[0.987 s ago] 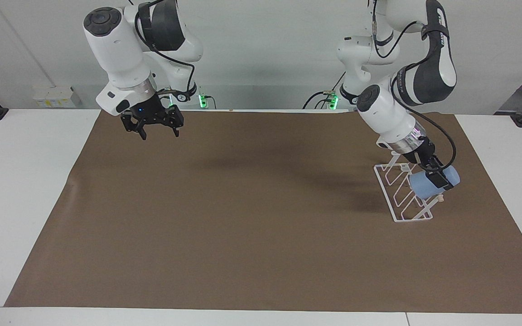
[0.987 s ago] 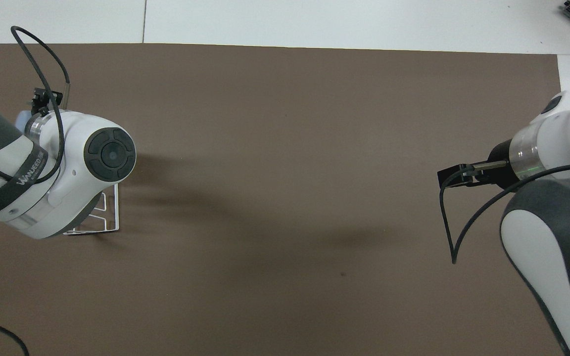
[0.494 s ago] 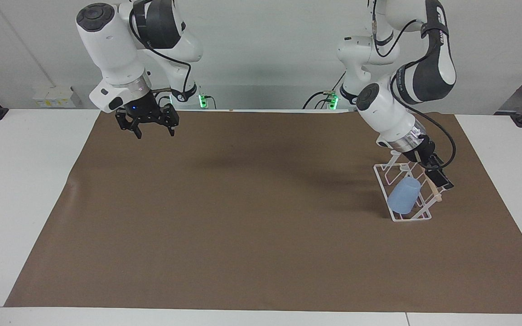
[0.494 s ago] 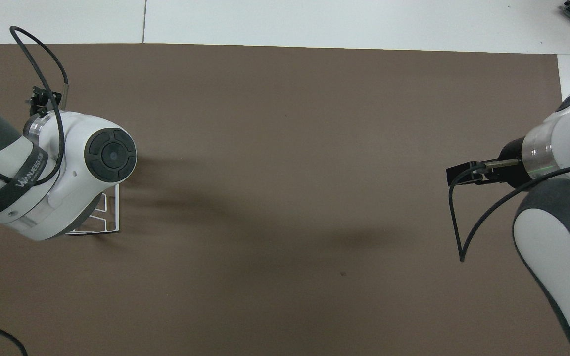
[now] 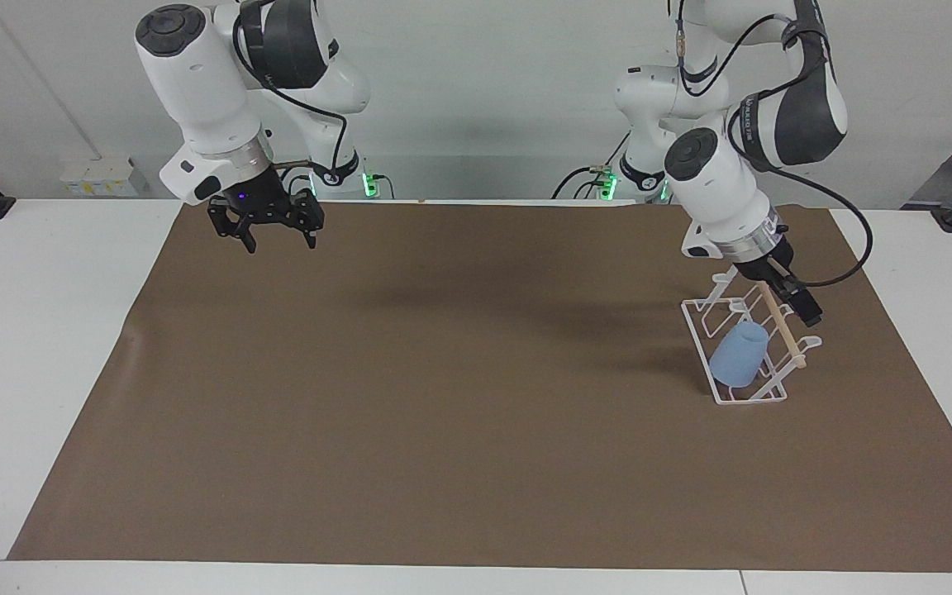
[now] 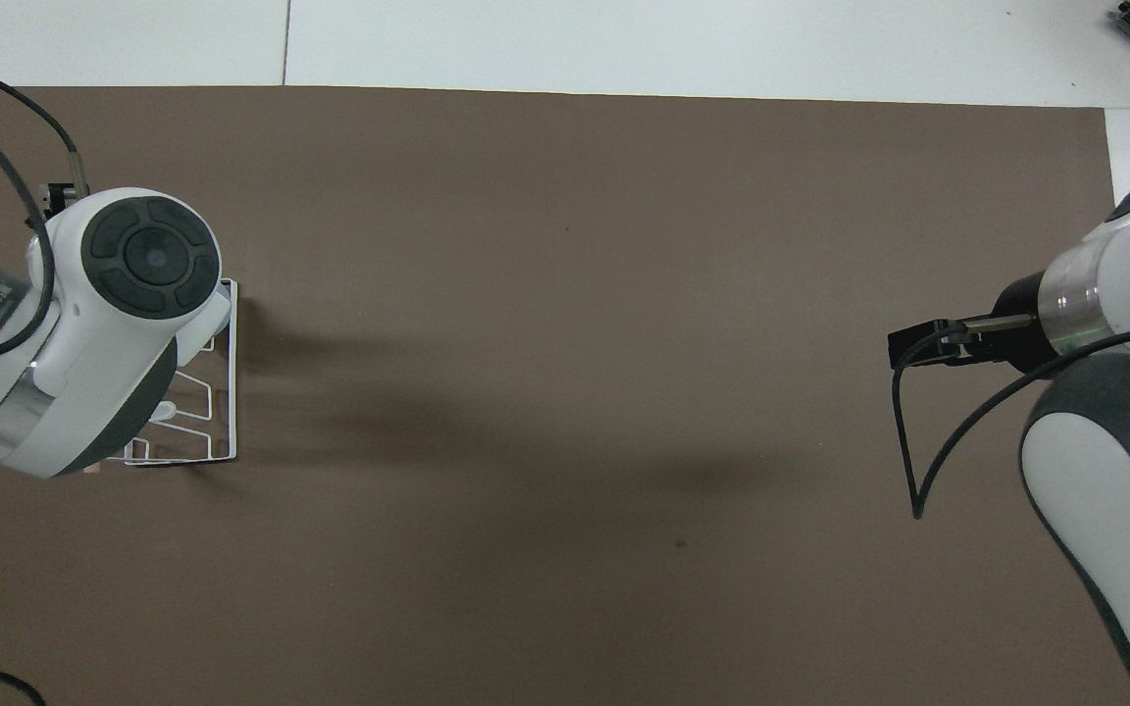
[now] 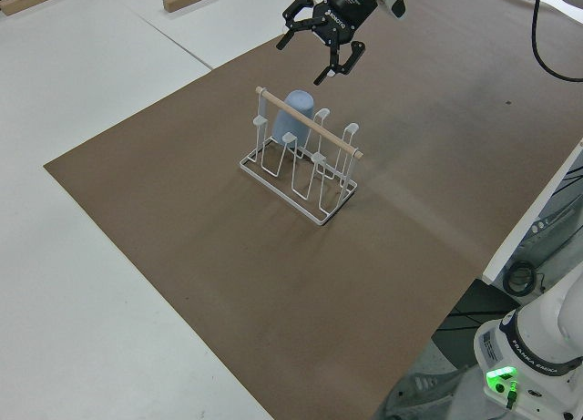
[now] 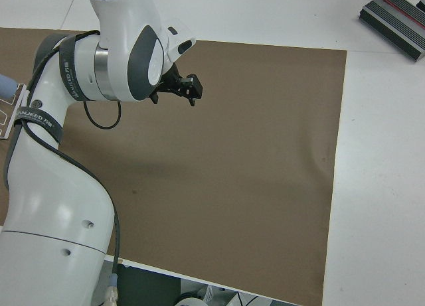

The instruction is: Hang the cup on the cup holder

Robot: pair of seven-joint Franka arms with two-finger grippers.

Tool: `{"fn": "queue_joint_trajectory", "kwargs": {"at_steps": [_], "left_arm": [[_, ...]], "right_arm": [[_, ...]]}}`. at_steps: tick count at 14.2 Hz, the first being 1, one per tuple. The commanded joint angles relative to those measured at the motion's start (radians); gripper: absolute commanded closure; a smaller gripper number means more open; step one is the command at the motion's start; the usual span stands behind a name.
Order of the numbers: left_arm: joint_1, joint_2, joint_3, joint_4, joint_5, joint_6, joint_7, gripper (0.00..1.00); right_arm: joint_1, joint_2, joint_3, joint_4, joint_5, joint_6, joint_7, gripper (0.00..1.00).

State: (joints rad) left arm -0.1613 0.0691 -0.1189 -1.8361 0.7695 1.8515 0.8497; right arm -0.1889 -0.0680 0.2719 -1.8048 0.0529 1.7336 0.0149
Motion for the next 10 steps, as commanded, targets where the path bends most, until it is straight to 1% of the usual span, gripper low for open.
{"fn": "queue_joint_trajectory", "kwargs": {"at_steps": [1,3,5,7,9,10], "left_arm": [[0.003,0.0,0.008,0.098,-0.141,-0.035,-0.056,0.0],[0.006,-0.009,0.015,0.141,-0.215,-0.076,-0.061,0.0],[0.008,-0.047,0.024,0.152,-0.327,-0.089,-0.096,0.0],[0.017,-0.077,0.05,0.155,-0.415,-0.119,-0.104,0.0],[0.069,-0.11,0.05,0.159,-0.556,-0.162,-0.116,0.0],[0.103,-0.112,0.047,0.169,-0.597,-0.181,-0.118,0.0]], "right_arm": [[-0.017,-0.013,0.012,-0.008,-0.004,0.01,-0.016,0.0],[-0.017,-0.013,0.012,-0.008,-0.004,0.01,-0.016,0.0],[-0.017,-0.013,0.012,-0.008,-0.004,0.01,-0.016,0.0],[-0.017,-0.013,0.012,-0.008,-0.004,0.01,-0.016,0.0],[-0.017,-0.013,0.012,-0.008,-0.004,0.01,-0.016,0.0],[-0.017,-0.013,0.012,-0.008,-0.004,0.01,-0.016,0.0]]}}
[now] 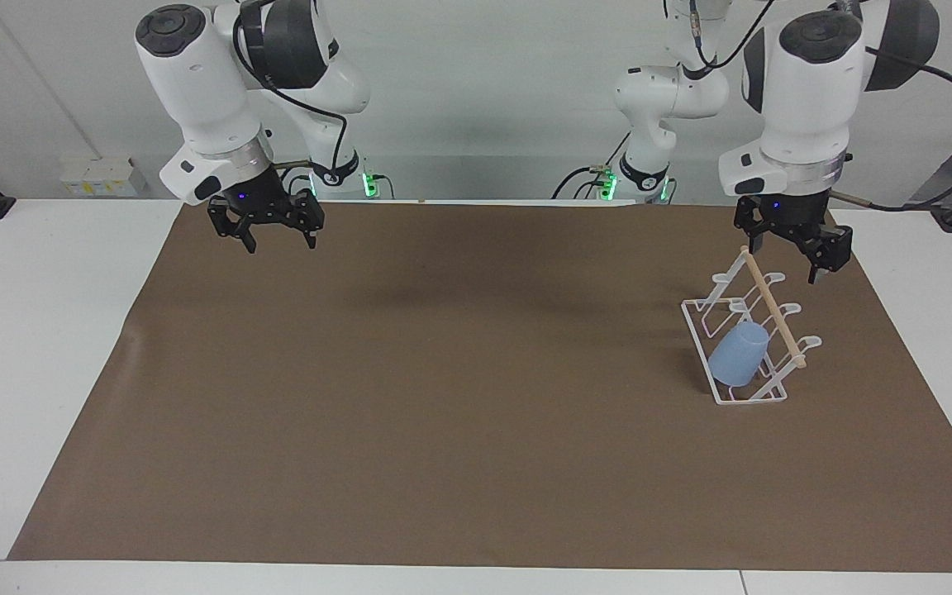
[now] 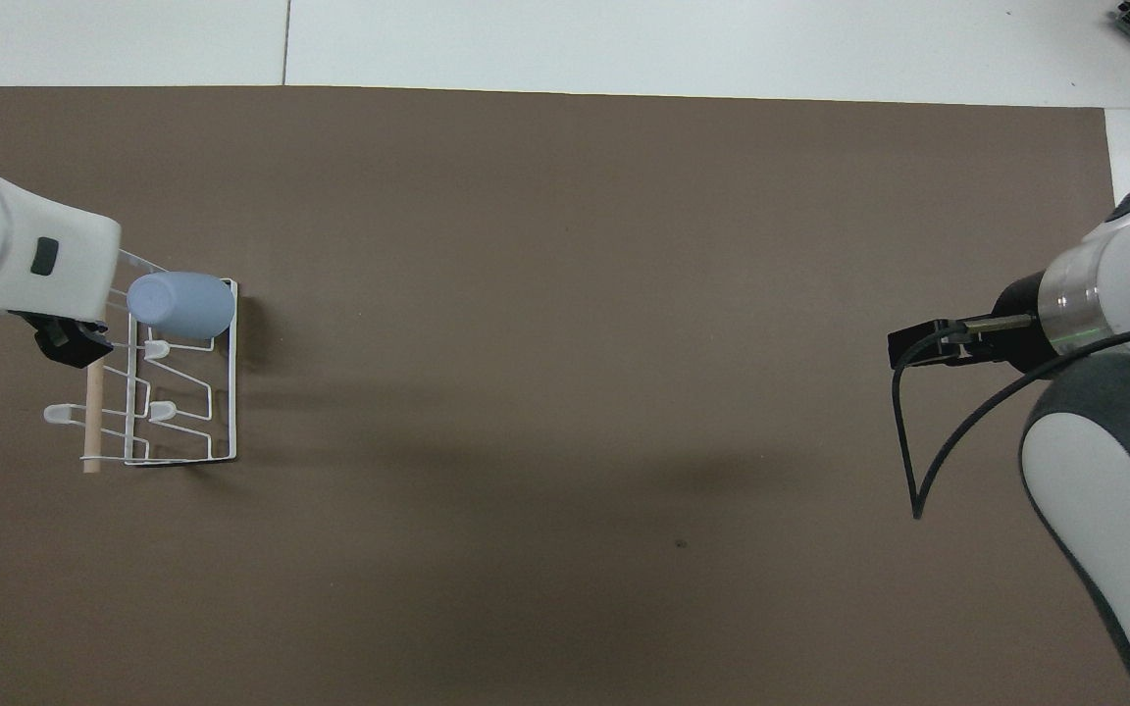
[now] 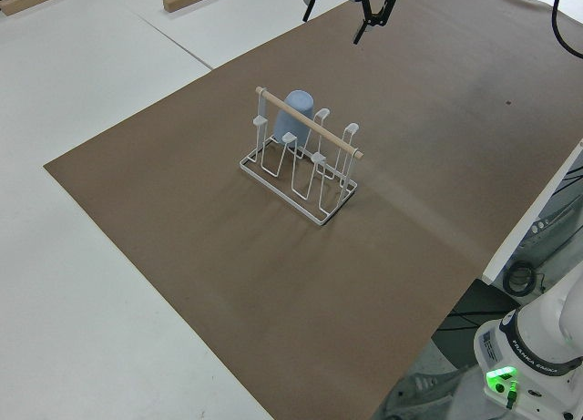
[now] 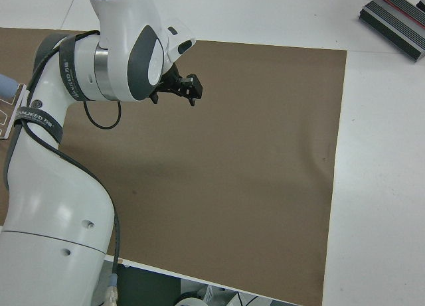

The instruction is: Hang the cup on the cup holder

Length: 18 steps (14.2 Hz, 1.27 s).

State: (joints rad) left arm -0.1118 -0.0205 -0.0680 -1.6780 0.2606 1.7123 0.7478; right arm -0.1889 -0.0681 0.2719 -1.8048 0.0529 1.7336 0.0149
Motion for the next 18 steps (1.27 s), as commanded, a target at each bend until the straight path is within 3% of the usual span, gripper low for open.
{"fn": "queue_joint_trajectory", "kwargs": {"at_steps": [1,6,8,18], "left_arm": [[0.078,-0.022,-0.006,0.026,-0.112,-0.078,-0.039,0.0],[0.103,-0.003,-0.01,0.153,-0.164,-0.296,-0.407,0.0],[0.104,0.005,-0.006,0.156,-0.222,-0.306,-0.474,0.0],[0.152,0.013,-0.006,0.181,-0.222,-0.244,-0.599,0.0]], "right_arm": [[-0.017,-0.012,0.012,-0.008,-0.004,0.01,-0.016,0.0],[-0.017,-0.013,0.012,-0.008,-0.004,0.01,-0.016,0.0],[-0.017,-0.013,0.012,-0.008,-0.004,0.01,-0.016,0.0],[-0.017,-0.013,0.012,-0.008,-0.004,0.01,-0.016,0.0]]}}
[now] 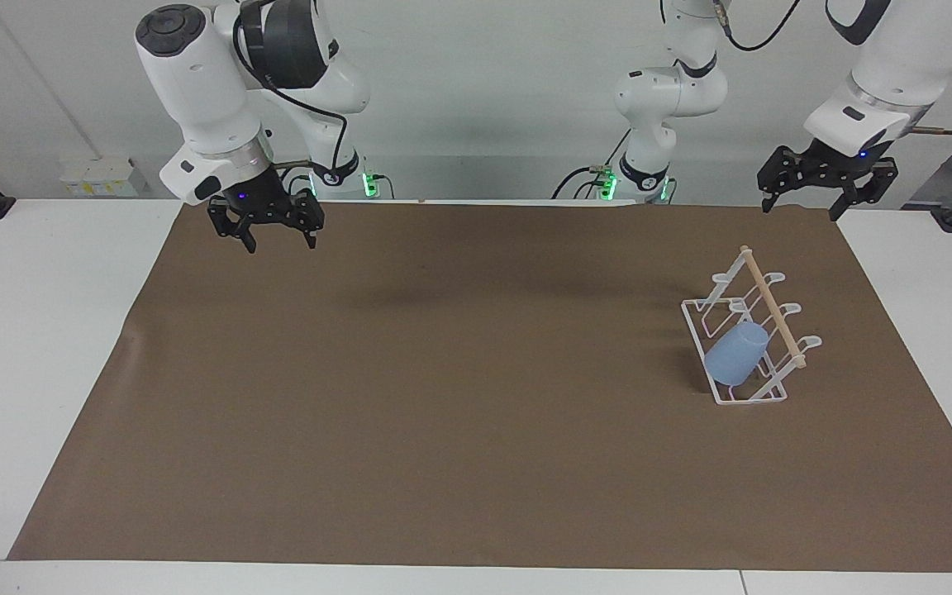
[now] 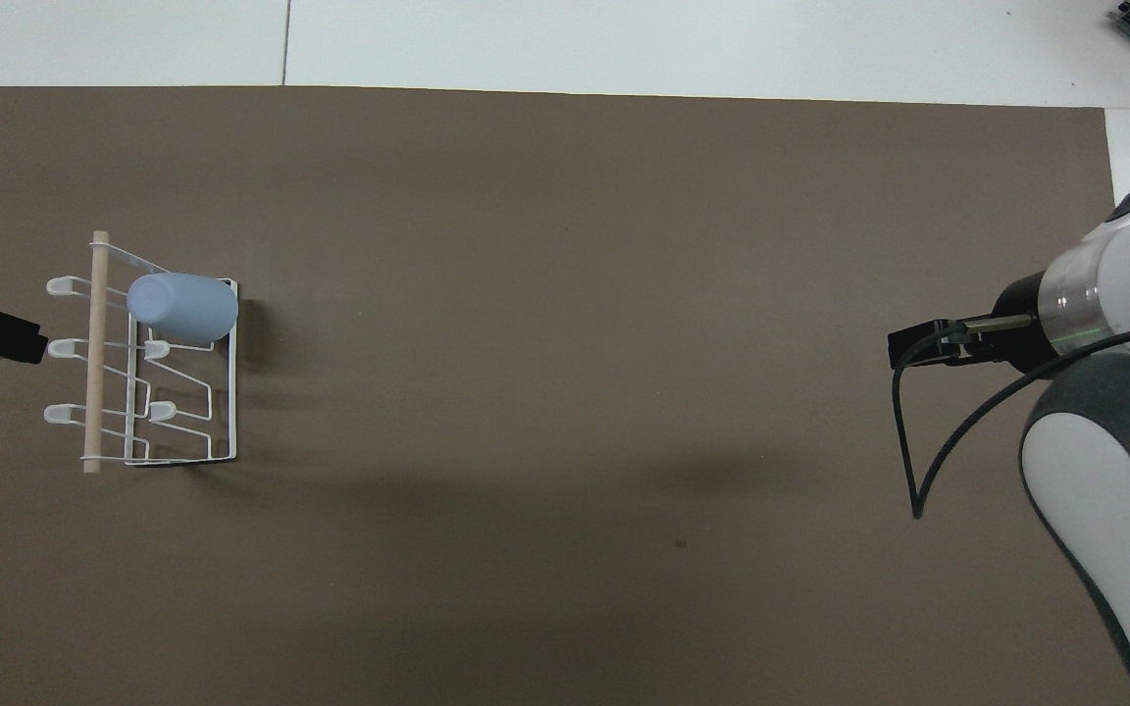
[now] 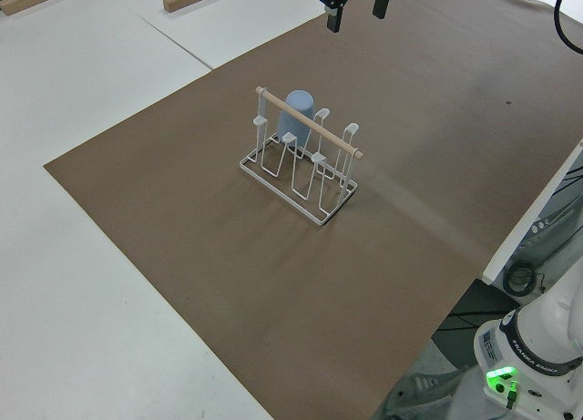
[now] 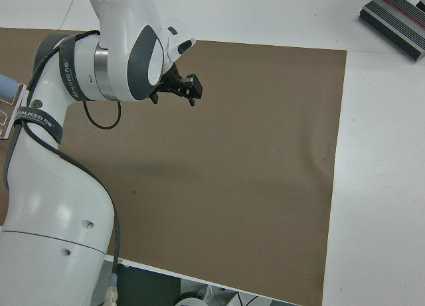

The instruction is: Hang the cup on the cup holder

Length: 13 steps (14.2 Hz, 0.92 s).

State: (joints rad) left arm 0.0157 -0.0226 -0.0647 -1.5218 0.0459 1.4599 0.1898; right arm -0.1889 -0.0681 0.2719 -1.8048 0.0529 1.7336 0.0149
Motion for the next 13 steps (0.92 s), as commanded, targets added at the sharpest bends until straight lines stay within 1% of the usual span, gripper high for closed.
{"fn": "queue_joint_trajectory", "kwargs": {"at_steps": [1,5,8,13], "left_arm": [[0.024,0.015,-0.009,0.025,-0.011,0.017,-0.064,0.0],[0.023,0.015,-0.01,0.025,-0.021,0.034,-0.069,0.0],[0.024,0.01,-0.009,0.022,-0.052,0.048,-0.067,0.0],[0.023,0.009,-0.009,0.02,-0.052,0.048,-0.067,0.0]], "right_arm": [[-0.017,-0.013,0.012,-0.008,-0.004,0.01,-0.016,0.0],[-0.017,-0.013,0.012,-0.008,-0.004,0.01,-0.016,0.0],[-0.017,-0.013,0.012,-0.008,-0.004,0.01,-0.016,0.0],[-0.017,-0.013,0.012,-0.008,-0.004,0.01,-0.016,0.0]]}}
